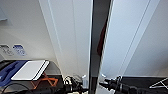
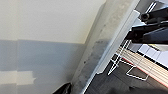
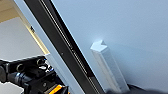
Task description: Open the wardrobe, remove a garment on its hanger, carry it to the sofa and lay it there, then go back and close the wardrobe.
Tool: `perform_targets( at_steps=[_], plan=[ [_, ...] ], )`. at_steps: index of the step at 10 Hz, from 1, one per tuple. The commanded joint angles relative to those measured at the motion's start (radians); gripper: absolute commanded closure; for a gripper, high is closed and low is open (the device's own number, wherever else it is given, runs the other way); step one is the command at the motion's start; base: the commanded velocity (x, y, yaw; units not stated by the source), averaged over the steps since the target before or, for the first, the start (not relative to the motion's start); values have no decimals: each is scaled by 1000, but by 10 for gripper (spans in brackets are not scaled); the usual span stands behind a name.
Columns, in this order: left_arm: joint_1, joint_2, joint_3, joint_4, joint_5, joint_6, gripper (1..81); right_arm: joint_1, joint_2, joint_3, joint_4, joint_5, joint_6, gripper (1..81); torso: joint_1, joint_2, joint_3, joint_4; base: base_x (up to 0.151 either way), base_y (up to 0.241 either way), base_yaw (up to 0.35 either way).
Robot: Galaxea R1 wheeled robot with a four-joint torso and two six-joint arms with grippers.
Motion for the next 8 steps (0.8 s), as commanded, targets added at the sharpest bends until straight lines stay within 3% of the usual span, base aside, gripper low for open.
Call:
perform_targets(
  at_steps=[1,8],
  plan=[
    [-44,13,227,-27,30,-10,10,19,15,172,-15,-269,47,10,0,0,0,0,0,0,0],
    [14,-75,308,1,25,-10,10,-10,-51,220,-27,-265,47,10,0,0,0,0,0,0,0]
  ],
)
